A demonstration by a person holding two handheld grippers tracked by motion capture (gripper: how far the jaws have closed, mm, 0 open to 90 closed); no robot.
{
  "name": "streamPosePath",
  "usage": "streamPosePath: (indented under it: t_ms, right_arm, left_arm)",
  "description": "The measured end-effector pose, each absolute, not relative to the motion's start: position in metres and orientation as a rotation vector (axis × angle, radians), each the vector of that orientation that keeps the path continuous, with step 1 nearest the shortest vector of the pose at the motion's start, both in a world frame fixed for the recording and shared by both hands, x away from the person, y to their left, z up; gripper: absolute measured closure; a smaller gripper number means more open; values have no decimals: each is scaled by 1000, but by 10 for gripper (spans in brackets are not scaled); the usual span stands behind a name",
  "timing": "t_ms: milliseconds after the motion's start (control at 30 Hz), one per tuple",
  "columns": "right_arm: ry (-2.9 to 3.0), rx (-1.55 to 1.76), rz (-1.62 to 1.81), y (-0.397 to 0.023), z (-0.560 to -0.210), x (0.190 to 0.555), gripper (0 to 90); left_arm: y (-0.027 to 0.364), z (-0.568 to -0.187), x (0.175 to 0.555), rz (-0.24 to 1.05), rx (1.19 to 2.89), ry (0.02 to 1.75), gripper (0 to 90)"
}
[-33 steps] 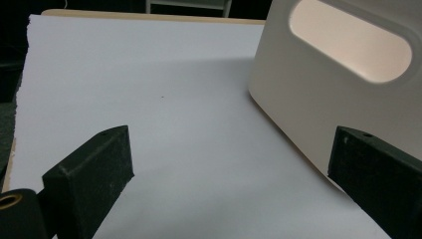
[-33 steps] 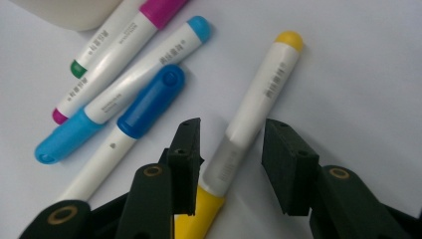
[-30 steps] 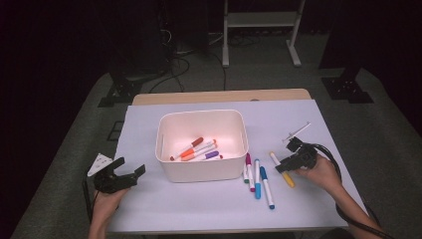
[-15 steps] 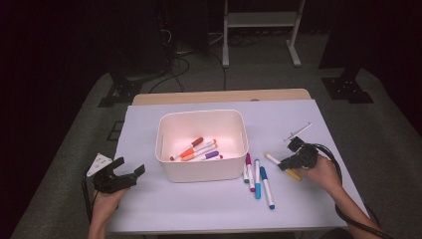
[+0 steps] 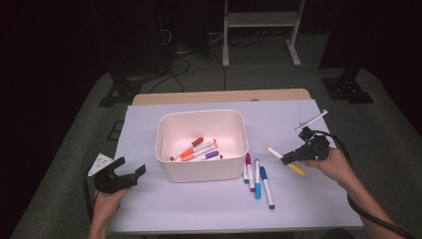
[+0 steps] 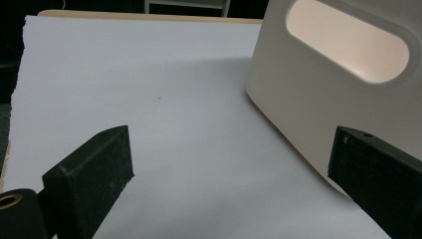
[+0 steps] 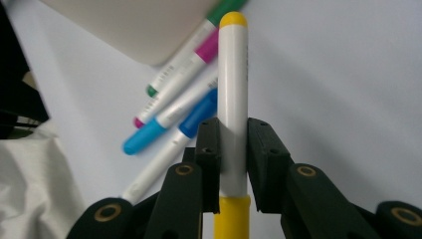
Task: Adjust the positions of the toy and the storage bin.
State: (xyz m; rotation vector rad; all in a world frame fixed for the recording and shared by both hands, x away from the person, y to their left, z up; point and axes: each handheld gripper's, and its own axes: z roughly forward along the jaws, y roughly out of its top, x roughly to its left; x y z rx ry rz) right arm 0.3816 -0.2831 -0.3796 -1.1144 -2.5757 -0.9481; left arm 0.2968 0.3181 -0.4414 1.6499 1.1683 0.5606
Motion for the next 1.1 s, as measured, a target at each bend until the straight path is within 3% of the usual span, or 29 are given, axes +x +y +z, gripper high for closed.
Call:
streamPosePath:
  t_ms: [600,1100]
  right_arm:
    - [-2625,-858,-1004,-245,-288,379,754]
    - [-2616,-700,-928,-188,-269,391,754]
  left_arm:
    - [318,-441,297,559,1643,1165,25]
    - [317,-441,298,555,1637,1164,25]
